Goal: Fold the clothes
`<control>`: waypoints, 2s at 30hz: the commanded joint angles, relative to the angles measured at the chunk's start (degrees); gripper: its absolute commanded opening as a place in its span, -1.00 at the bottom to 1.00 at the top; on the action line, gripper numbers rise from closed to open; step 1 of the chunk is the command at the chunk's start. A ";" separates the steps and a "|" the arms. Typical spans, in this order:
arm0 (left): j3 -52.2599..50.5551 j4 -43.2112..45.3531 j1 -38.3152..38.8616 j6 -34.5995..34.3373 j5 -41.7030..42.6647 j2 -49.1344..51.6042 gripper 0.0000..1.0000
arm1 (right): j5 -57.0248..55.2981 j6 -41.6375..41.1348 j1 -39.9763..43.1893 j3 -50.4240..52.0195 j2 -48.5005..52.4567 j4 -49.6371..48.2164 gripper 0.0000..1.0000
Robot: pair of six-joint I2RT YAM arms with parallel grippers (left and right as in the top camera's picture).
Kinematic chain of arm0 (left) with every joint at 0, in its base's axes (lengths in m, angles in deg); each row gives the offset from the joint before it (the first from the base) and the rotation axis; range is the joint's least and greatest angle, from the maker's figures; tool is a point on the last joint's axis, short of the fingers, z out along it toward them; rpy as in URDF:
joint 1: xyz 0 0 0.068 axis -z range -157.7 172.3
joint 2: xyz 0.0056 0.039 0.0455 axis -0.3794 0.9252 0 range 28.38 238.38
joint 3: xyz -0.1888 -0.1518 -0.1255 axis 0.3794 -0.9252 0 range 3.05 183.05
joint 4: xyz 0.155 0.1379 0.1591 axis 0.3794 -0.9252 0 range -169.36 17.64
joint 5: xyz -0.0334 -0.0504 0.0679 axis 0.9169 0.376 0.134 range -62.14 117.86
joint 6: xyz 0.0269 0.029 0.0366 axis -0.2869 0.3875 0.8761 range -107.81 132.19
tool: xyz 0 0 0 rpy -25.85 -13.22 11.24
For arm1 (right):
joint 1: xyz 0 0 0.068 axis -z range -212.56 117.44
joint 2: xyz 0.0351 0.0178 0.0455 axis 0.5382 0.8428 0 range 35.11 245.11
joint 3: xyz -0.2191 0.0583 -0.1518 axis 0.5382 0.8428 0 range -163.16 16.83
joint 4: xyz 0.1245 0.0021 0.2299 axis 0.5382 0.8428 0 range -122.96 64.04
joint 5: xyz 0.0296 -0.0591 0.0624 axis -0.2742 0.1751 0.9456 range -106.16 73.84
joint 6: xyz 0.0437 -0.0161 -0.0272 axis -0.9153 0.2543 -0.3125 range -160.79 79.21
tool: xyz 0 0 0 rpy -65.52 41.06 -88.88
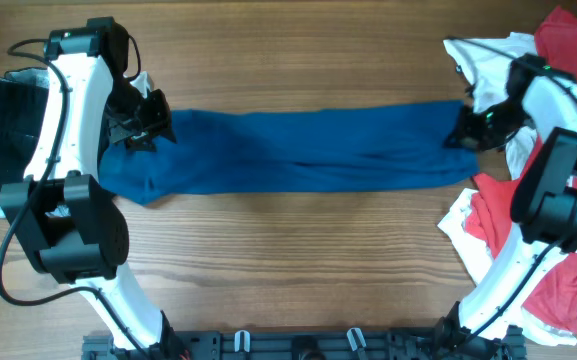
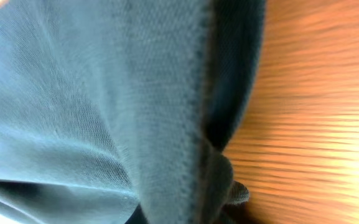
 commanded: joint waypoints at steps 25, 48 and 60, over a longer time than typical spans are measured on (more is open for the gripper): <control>-0.15 0.02 -0.15 -1.42 1.01 -1.70 -0.21 | -20.28 -14.64 -24.22 -9.84 -4.20 9.35 -0.92; -0.15 -0.04 -0.15 -1.40 0.98 -1.70 -0.21 | 4.26 2.60 -34.64 -7.69 -4.55 5.31 -0.21; -0.15 -0.52 -0.15 -1.20 0.98 -1.70 0.11 | -17.53 -12.87 -30.73 -7.91 -21.33 6.01 -0.17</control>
